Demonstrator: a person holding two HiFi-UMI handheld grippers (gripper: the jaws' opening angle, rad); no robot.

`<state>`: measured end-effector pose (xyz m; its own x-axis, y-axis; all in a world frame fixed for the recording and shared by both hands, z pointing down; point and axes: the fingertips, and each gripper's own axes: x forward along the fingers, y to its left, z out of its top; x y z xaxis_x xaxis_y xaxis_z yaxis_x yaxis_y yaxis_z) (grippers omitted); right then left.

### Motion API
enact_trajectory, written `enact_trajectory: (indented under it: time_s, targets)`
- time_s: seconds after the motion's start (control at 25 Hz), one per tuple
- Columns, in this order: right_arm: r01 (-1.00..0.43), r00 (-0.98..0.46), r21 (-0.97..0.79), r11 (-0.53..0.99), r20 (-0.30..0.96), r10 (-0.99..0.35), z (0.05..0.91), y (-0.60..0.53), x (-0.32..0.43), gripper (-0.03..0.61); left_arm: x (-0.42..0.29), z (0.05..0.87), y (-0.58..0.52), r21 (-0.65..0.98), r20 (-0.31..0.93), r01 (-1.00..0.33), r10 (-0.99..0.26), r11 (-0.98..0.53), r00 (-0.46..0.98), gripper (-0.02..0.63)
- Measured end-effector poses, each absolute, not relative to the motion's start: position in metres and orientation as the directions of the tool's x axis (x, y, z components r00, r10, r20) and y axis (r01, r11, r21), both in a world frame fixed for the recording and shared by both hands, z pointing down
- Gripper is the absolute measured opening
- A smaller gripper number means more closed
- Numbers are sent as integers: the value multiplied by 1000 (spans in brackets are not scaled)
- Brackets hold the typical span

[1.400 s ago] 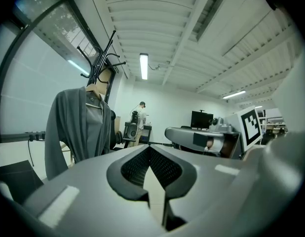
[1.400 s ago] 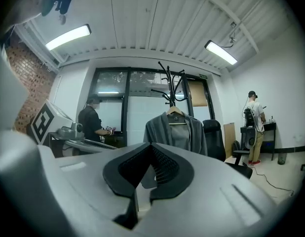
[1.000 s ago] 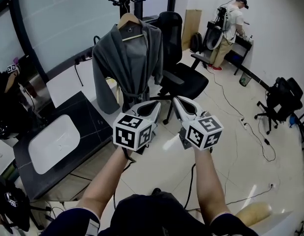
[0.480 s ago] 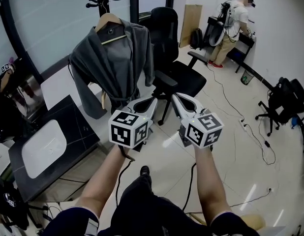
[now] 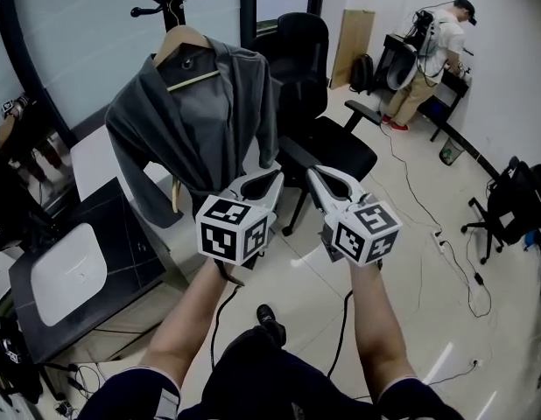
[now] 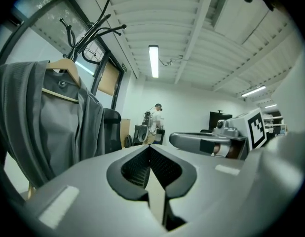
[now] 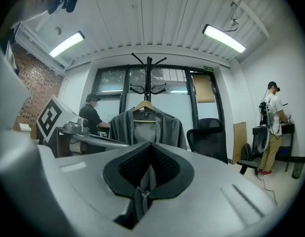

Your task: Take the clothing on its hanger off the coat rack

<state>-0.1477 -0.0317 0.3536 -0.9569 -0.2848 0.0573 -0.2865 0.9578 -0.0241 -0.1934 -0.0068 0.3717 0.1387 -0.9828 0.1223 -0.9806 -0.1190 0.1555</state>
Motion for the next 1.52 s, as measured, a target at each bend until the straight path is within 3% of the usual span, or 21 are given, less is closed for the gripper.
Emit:
enact_trajectory:
  time_s: [0.96,1.52]
  targets:
    - [105,-994,7,994,-7,105,310,-85,-320,2,-349,326,-44,113,67,-954,-960,276,-270,12]
    - [276,-961,184,943,40,273,283,-132,-380,2,-400,316,-63,103,89,-846,-852,523,-515,12]
